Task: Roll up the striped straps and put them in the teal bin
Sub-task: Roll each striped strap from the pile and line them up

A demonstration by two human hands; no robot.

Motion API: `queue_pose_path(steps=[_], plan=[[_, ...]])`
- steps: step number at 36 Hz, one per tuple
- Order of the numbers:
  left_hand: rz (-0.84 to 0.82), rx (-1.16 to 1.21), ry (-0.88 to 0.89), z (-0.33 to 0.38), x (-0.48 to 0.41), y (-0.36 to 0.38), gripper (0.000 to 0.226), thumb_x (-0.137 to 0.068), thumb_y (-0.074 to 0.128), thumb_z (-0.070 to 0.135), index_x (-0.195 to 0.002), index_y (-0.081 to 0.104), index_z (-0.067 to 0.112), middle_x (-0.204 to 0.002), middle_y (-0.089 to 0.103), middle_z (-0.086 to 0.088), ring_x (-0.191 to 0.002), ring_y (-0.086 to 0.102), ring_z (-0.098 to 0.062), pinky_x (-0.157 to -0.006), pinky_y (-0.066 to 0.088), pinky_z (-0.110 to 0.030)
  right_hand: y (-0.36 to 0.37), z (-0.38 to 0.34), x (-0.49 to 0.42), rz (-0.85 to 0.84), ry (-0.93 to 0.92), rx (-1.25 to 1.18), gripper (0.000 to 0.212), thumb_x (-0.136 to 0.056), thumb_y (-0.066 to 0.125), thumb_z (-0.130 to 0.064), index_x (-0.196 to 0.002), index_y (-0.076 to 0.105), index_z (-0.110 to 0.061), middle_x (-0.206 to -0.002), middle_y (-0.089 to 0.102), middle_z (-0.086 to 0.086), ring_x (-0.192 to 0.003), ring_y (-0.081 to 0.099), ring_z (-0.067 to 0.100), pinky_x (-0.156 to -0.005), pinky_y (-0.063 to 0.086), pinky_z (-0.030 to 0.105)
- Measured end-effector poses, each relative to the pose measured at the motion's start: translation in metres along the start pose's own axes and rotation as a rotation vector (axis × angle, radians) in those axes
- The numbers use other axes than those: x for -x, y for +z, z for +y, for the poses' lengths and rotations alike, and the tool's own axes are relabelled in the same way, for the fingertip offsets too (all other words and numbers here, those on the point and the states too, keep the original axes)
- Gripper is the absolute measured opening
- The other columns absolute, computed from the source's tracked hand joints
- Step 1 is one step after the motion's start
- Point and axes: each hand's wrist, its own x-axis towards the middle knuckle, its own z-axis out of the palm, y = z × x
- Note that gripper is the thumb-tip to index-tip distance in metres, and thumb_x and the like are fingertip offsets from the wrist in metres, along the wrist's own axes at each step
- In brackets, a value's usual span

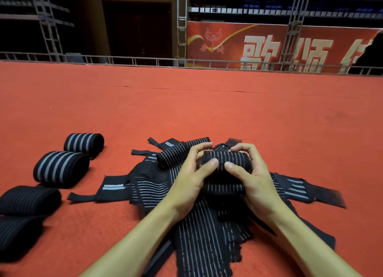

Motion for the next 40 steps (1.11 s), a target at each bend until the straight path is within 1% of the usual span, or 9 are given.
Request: queue_pose_path(steps=[5,9,14,19,24,27,31,35,40], plan=[[0.042,0.002,0.004,-0.001,-0.001,0.002,0.04,-0.072,0.073,0.04,-0.111,0.068,0.034,-0.12,0.058,-0.013,-0.13,0.049,-0.035,-0.109,0.042,-0.056,0.0,-0.001,0.001,-0.008,-0.021,0.031,0.039,-0.069,0.075,-0.026,-0.103,0.056,-0.028,-0.094,0.066,0.008,-0.083,0.063,0.025,-0.073,0.054,0.041],[0.029,0.016,0.093,0.0,-0.001,-0.003,0.042,-0.073,0.075,0.022,-0.114,0.067,0.025,-0.104,0.068,-0.005,-0.102,0.063,-0.025,-0.093,0.053,-0.044,0.001,-0.001,0.002,-0.06,0.035,-0.062,0.043,-0.068,0.077,-0.033,-0.106,0.057,-0.031,-0.101,0.068,0.016,-0.081,0.067,0.028,-0.068,0.057,0.041],[-0.001,-0.019,0.094,-0.001,0.001,-0.004,0.043,-0.072,0.075,0.019,-0.113,0.066,0.025,-0.105,0.068,-0.002,-0.103,0.063,-0.028,-0.096,0.052,-0.052,0.002,0.002,0.0,0.006,0.03,-0.003,0.059,-0.064,0.088,-0.05,-0.108,0.056,-0.029,-0.118,0.055,0.032,-0.086,0.063,0.033,-0.078,0.055,0.056],[0.024,0.019,-0.026,0.003,0.001,0.0,0.04,-0.072,0.074,0.038,-0.111,0.067,0.033,-0.12,0.057,-0.016,-0.093,0.065,-0.019,-0.091,0.051,-0.056,0.0,0.003,0.001,0.048,-0.025,0.081,0.038,-0.072,0.077,-0.036,-0.103,0.057,-0.031,-0.115,0.055,0.029,-0.093,0.059,0.033,-0.084,0.053,0.062],[0.063,-0.022,-0.018,0.001,0.0,-0.002,0.028,-0.082,0.069,0.02,-0.107,0.068,0.031,-0.102,0.065,-0.005,-0.093,0.066,-0.018,-0.078,0.055,-0.036,0.001,0.002,0.0,0.045,-0.019,0.041,0.044,-0.068,0.084,-0.043,-0.1,0.058,-0.028,-0.111,0.057,0.027,-0.09,0.062,0.032,-0.084,0.052,0.068],[0.092,-0.041,0.003,-0.001,-0.001,-0.005,0.03,-0.082,0.07,0.014,-0.107,0.069,0.029,-0.107,0.068,-0.008,-0.103,0.067,-0.026,-0.083,0.057,-0.039,0.001,0.005,-0.002,0.071,-0.03,0.082,0.053,-0.07,0.08,-0.058,-0.102,0.059,-0.022,-0.109,0.061,0.018,-0.106,0.062,0.04,-0.092,0.046,0.071],[0.102,-0.07,0.021,-0.001,0.0,-0.007,0.034,-0.078,0.07,0.011,-0.107,0.07,0.028,-0.113,0.067,-0.012,-0.11,0.063,-0.038,-0.093,0.055,-0.054,-0.001,0.004,-0.001,0.083,-0.03,0.085,0.02,-0.081,0.076,-0.023,-0.091,0.06,-0.022,-0.103,0.064,0.015,-0.092,0.065,0.039,-0.084,0.05,0.071],[0.063,-0.107,0.027,0.0,0.001,-0.009,0.041,-0.088,0.063,-0.009,-0.109,0.067,0.027,-0.1,0.071,0.006,-0.093,0.066,-0.022,-0.08,0.058,-0.04,-0.001,0.001,0.002,0.075,-0.012,0.038,0.024,-0.087,0.067,0.006,-0.087,0.058,-0.016,-0.094,0.066,0.008,-0.076,0.063,0.032,-0.076,0.052,0.067],[0.116,-0.185,-0.017,0.001,-0.001,-0.008,0.02,-0.086,0.069,0.023,-0.104,0.068,0.032,-0.121,0.063,-0.008,-0.11,0.063,-0.026,-0.075,0.054,-0.036,-0.002,0.0,0.001,0.079,-0.029,0.062,0.027,-0.085,0.068,0.009,-0.084,0.06,-0.016,-0.092,0.066,0.004,-0.073,0.06,0.026,-0.073,0.055,0.055]])
